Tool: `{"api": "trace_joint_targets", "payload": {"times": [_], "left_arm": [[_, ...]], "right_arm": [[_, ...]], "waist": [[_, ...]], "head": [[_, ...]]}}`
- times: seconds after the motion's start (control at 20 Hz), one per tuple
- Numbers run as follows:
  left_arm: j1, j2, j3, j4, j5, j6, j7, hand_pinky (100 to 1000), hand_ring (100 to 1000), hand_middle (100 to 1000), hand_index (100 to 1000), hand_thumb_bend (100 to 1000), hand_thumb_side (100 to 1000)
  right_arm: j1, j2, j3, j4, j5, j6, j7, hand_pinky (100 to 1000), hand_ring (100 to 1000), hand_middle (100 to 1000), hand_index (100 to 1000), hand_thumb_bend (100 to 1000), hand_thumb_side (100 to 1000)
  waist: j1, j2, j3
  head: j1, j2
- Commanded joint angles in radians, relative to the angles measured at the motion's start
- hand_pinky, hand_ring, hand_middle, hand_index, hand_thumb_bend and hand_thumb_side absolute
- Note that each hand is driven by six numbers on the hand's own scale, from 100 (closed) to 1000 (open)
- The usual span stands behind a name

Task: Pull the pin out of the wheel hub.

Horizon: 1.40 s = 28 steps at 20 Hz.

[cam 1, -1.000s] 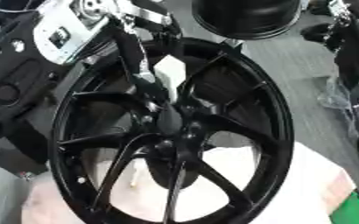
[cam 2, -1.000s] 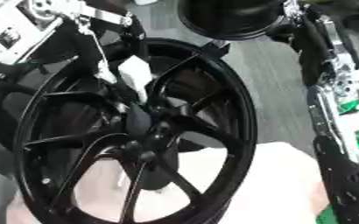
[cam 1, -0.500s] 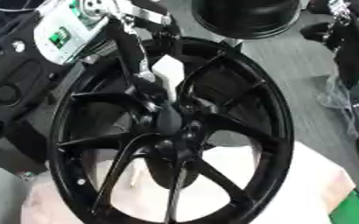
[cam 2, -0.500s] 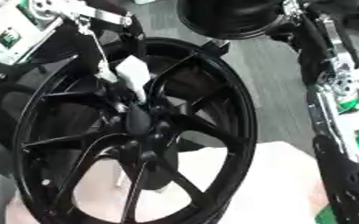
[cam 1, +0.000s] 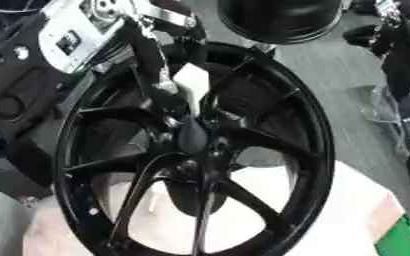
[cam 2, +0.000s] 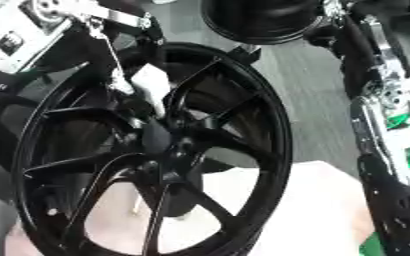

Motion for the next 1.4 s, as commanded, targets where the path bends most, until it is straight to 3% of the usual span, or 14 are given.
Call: {"api": "trace_joint_targets", "payload": {"times": [0.05,0.45,1.4], "left_arm": [[-0.019,0.015,0.017,-0.02,-0.009,-0.006,0.001,728,653,548,559,388,100],[-0.022,0.017,0.027,-0.042,-0.049,-0.013,0.001,706,632,521,513,355,100],[-0.036,0.039,0.057,-0.076,-0.082,0.012,0.001,697,613,479,434,481,100]], "right_arm": [[-0.018,-0.01,-0.004,-0.023,-0.008,0.0,-0.003,739,588,733,718,100,593],[-0.019,-0.01,-0.004,-0.023,-0.008,0.001,-0.002,739,588,733,718,100,593],[-0.013,-0.012,-0.001,-0.018,-0.004,0.001,0.002,739,588,732,718,100,593]], "waist": [[-0.007,-0.015,-0.001],[-0.006,-0.015,-0.002],[-0.002,-0.024,0.01]], "head": [[0.0,-0.012],[-0.001,-0.012],[0.002,-0.014]]}}
